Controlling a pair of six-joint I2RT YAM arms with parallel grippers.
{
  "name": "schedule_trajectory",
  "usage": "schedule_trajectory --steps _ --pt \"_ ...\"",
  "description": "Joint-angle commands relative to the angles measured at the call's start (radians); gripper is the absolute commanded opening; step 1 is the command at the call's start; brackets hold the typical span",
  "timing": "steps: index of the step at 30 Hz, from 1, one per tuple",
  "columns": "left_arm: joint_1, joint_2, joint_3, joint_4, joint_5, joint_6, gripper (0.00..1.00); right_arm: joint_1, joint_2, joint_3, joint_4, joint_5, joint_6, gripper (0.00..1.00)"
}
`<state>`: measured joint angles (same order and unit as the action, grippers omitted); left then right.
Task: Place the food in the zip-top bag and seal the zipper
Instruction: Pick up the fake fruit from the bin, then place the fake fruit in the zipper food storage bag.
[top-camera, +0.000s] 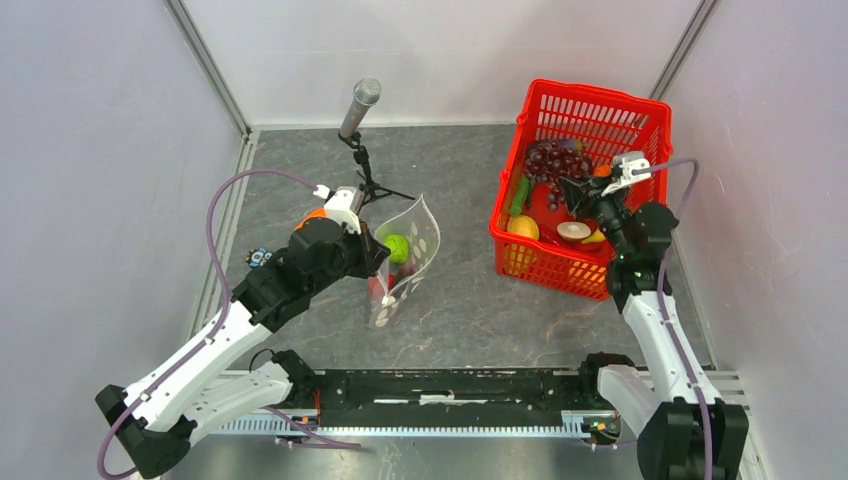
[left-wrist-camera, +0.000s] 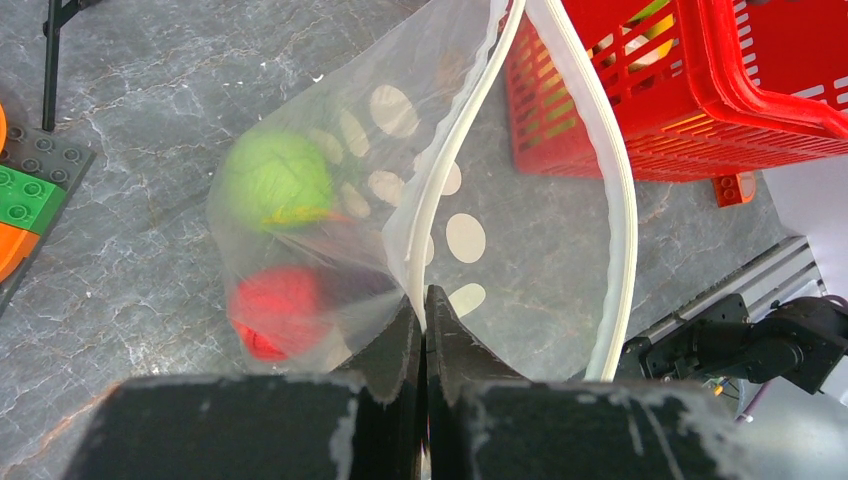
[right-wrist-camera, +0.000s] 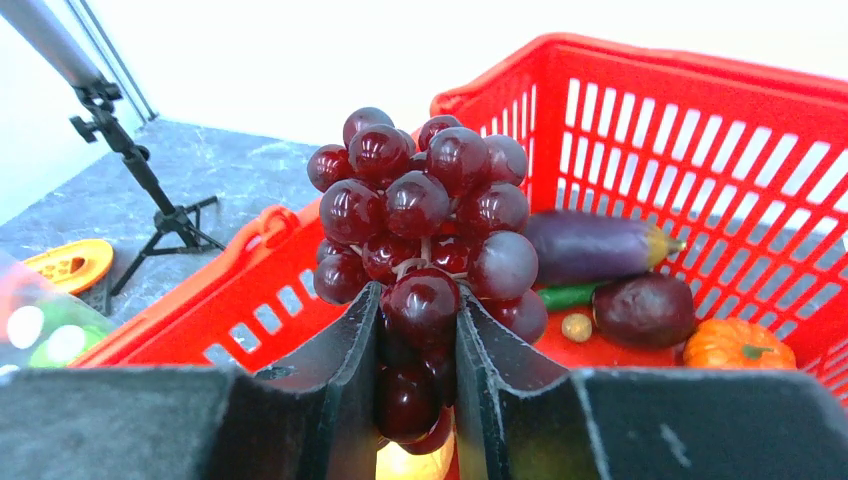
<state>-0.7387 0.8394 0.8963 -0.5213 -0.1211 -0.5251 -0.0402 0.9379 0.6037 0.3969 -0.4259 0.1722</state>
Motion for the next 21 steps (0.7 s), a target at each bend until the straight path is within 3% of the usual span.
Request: schedule_trajectory --steps 1,6,16,21 --pt "0.006 0.012 0.014 0.06 0.024 0.038 0.02 0.0 -0.069 -0.017 0.1 0.003 0.026 0.0" --pt "0.005 0.01 0.008 0.066 0.028 0.034 0.02 0.0 -0.138 -0.033 0.175 -0.082 0.046 0.0" --pt "0.005 0.006 -0.006 0.066 0.044 0.027 0.02 0.017 -0.172 0.009 0.257 -0.417 0.193 0.0" --pt "0.005 0.006 -0.015 0.066 0.053 0.034 0.02 0.149 -0.185 0.023 0.232 -0.48 0.201 0.0"
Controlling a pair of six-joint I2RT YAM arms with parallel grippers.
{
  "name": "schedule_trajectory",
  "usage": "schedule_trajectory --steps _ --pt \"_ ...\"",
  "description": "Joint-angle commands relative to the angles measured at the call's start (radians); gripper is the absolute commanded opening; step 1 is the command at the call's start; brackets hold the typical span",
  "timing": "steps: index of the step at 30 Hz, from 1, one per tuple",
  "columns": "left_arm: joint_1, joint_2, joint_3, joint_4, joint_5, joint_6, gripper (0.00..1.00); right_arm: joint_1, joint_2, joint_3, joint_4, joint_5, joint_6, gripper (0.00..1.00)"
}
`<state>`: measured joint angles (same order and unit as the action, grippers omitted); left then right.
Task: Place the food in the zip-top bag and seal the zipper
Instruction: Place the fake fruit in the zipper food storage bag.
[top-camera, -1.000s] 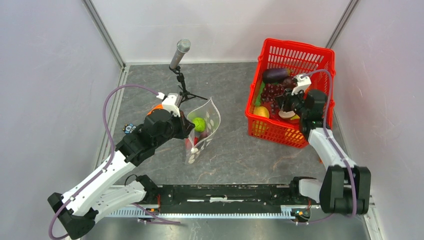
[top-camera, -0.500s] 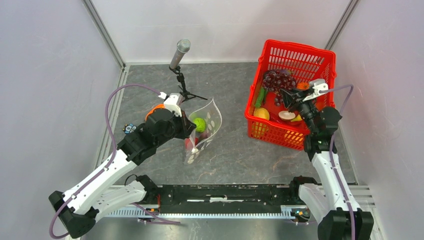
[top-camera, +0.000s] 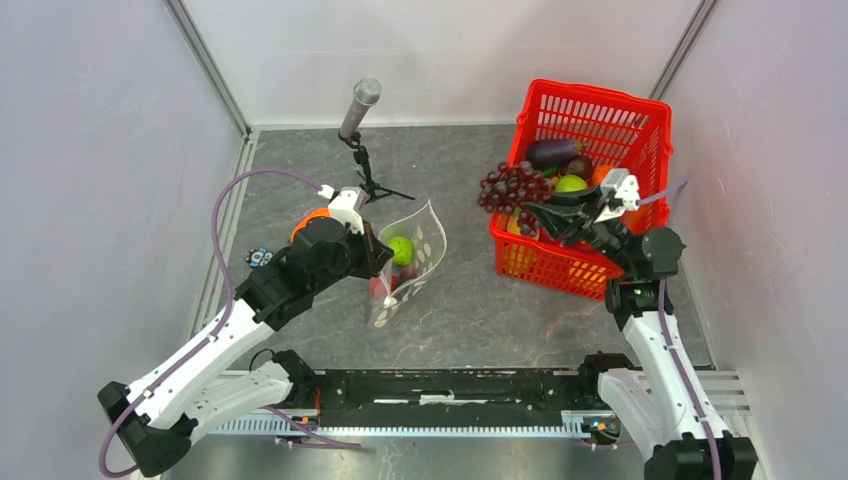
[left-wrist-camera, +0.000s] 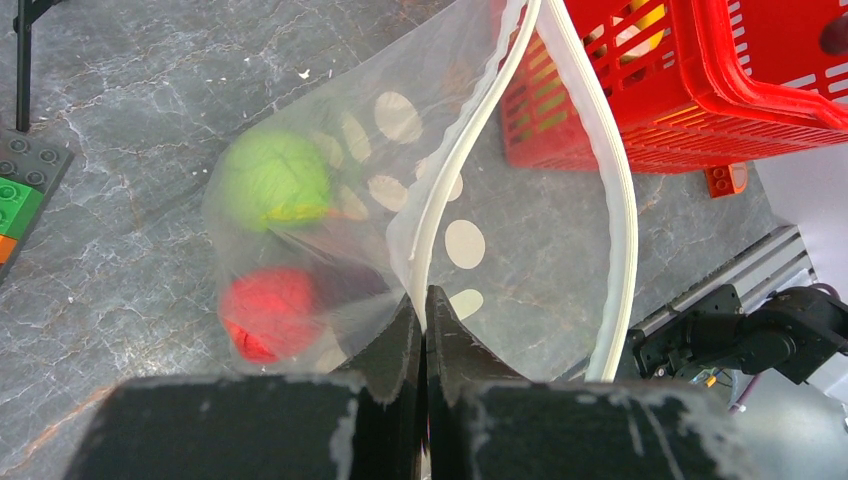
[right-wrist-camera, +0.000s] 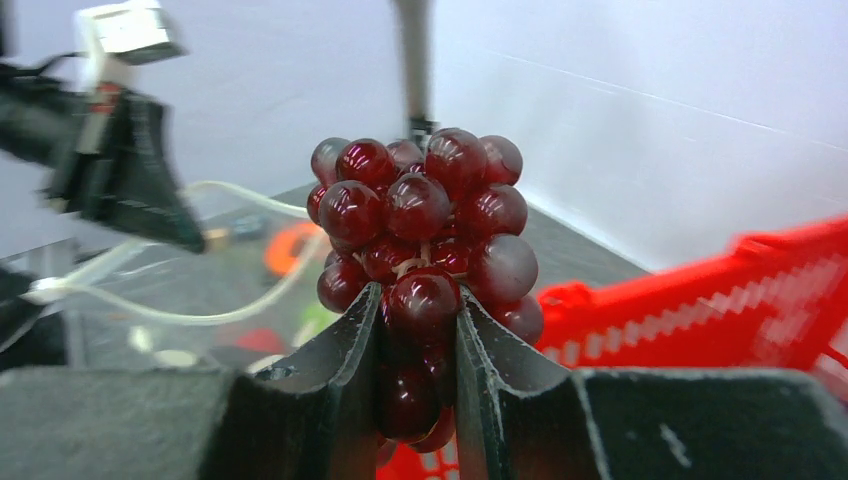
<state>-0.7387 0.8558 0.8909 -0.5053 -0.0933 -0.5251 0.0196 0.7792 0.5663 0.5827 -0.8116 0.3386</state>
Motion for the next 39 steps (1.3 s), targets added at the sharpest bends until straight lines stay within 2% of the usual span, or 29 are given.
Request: schedule_trajectory --steps 1,4,9,13,17,21,23,26,29,33,39 --pt "0.005 -0.012 -0.01 0.053 0.028 0.037 0.02 0.128 -0.022 0.077 -0.004 -0.073 0.007 0.0" --pt "0.006 -0.004 0.01 0.062 0.05 0.055 0.02 0.26 -0.012 0.112 -0.171 0.029 -0.091 0.0" --pt "0.005 -0.001 0.017 0.062 0.077 0.085 0.02 0.412 -0.029 0.064 -0.197 0.128 -0.098 0.0" --pt "0.005 -0.009 -0.025 0.077 0.122 0.116 0.02 0.53 -0.036 0.042 -0.291 0.282 -0.13 0.0" --pt "0.005 0.022 -0.019 0.061 0.156 0.129 0.02 0.658 0.036 0.122 -0.432 0.421 -0.212 0.0" --pt "0.006 0.034 -0.007 0.026 0.182 0.116 0.02 0.788 0.142 0.238 -0.644 0.604 -0.32 0.0" --pt "0.005 0.013 -0.029 0.042 0.18 0.101 0.02 0.85 0.172 0.267 -0.674 0.701 -0.361 0.0" --pt "0.005 -0.009 -0.038 0.051 0.184 0.097 0.02 0.892 0.207 0.338 -0.741 0.758 -0.371 0.0" --pt "0.005 -0.004 -0.031 0.051 0.184 0.103 0.02 0.942 0.265 0.446 -0.88 0.843 -0.401 0.0" --pt "0.002 0.029 -0.016 0.067 0.249 0.103 0.02 0.965 0.358 0.572 -1.024 0.875 -0.386 0.0" --pt "-0.013 0.053 -0.041 0.08 0.214 0.088 0.02 0.978 0.444 0.663 -1.124 0.916 -0.343 0.01"
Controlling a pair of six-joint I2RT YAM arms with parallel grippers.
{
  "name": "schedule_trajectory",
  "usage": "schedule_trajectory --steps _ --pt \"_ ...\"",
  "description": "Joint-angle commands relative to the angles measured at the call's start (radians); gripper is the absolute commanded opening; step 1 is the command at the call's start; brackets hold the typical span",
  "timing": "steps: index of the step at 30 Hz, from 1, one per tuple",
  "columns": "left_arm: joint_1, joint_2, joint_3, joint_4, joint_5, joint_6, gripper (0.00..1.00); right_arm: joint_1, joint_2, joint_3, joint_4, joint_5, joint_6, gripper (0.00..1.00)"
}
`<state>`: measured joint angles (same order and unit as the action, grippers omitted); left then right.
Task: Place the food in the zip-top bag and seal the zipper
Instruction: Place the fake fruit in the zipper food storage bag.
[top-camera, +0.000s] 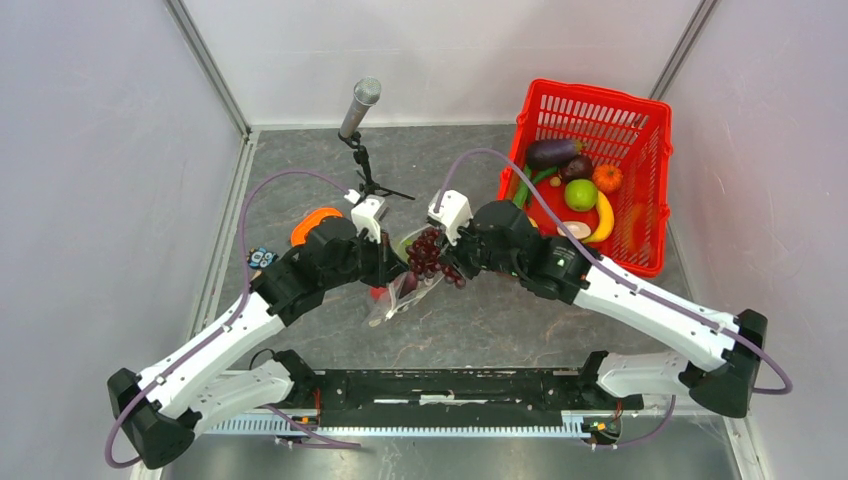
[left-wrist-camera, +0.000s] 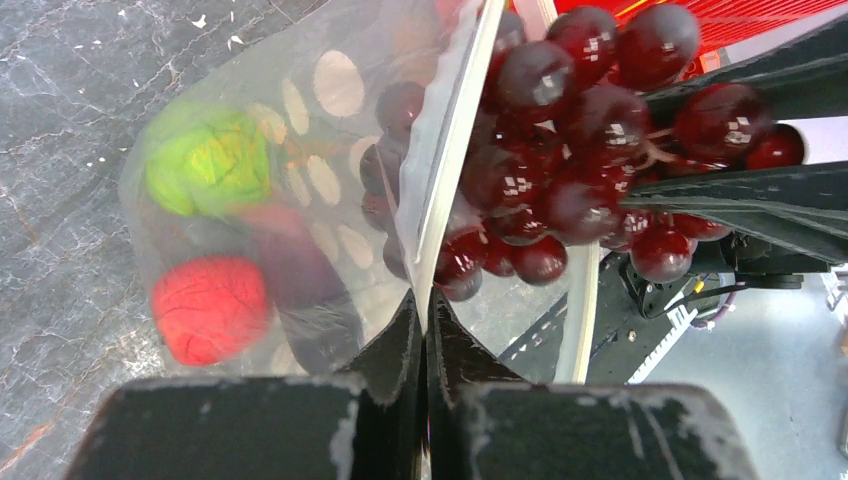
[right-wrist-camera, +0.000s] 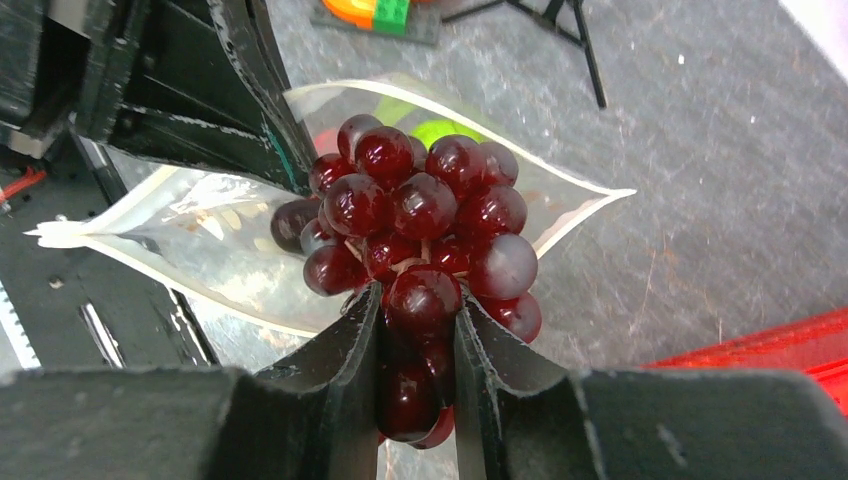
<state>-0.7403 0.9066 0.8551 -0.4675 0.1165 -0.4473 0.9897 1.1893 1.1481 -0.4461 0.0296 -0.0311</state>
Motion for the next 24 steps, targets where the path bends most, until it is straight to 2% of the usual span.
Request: schedule_trajectory --steps 1,4,7,15,21,24 --pt "-0.016 -0.004 -0.013 0.048 -0.012 0.006 0.02 0.007 0.039 0.088 -0.093 0.085 0.084 0.02" --pt "-0.033 -0.028 -0.026 0.057 -0.058 -0.002 0.02 0.008 0.039 0.117 -0.059 0.065 0.153 0.03" --pt "-0.046 -0.035 -0.022 0.056 -0.068 -0.001 0.02 0.001 0.027 0.105 0.07 -0.018 0.221 0.02" --pt "-0.071 -0.034 -0.043 0.09 -0.104 -0.025 0.02 -0.04 0.212 0.241 0.042 -0.026 0.36 0.0" --pt "-0.073 -0.118 -0.093 0.148 -0.18 -0.076 0.02 -0.039 0.13 0.018 0.265 0.129 0.51 0.0" --pt "-0.073 -0.154 -0.083 0.151 -0.21 -0.082 0.02 -0.038 0.075 -0.127 0.436 0.117 0.533 0.0"
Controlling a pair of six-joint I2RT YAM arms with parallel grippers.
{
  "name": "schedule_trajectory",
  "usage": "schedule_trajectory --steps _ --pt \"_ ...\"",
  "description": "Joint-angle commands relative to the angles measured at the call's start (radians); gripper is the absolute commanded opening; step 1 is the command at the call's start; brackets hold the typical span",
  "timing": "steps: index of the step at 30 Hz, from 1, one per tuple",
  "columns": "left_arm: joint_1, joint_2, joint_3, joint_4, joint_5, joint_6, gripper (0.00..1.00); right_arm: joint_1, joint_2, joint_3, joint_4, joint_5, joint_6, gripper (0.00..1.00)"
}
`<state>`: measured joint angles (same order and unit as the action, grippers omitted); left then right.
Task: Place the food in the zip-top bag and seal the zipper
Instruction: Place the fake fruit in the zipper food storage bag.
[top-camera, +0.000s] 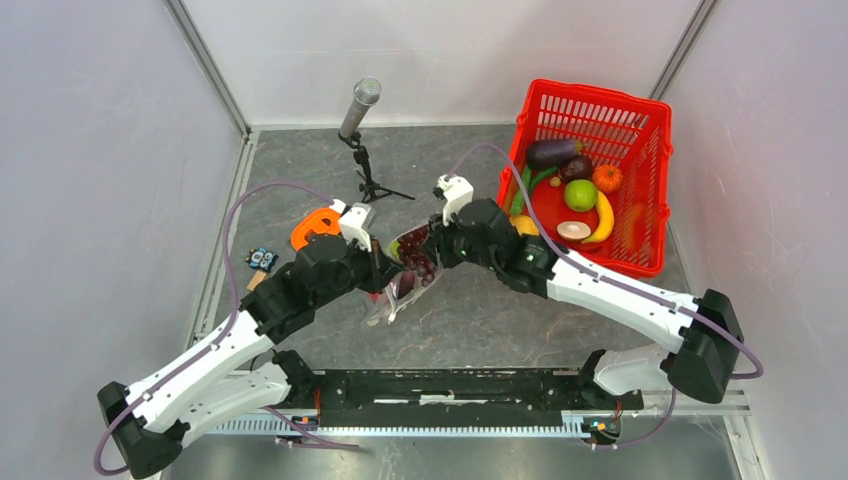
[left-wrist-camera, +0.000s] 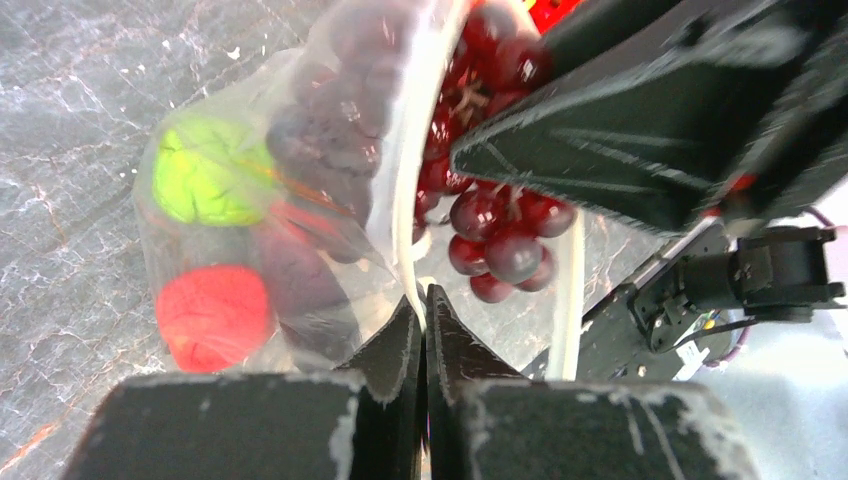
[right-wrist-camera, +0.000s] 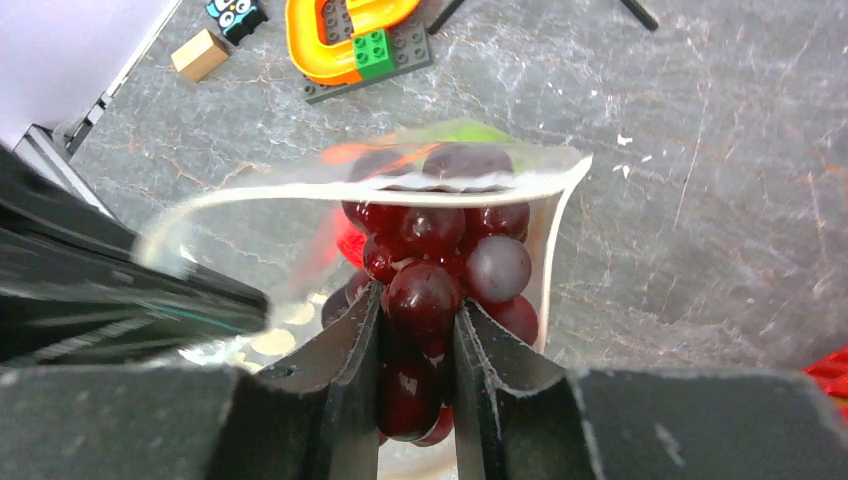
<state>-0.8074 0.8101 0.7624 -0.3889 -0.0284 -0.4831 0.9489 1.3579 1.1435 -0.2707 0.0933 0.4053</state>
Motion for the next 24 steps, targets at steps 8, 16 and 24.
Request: schedule_trajectory --steps 8,16,24 --pt "-0.006 -0.046 0.03 0.073 -0.136 -0.041 0.02 0.012 -0.148 -0.206 0.386 -0.183 -0.089 0.34" --pt "-0.004 -0.088 0.034 0.038 -0.225 -0.037 0.02 0.012 -0.295 -0.343 0.588 -0.365 -0.173 0.72" --pt "-0.004 -0.159 0.027 -0.035 -0.314 -0.027 0.02 0.012 -0.457 -0.405 0.562 -0.09 -0.276 0.72"
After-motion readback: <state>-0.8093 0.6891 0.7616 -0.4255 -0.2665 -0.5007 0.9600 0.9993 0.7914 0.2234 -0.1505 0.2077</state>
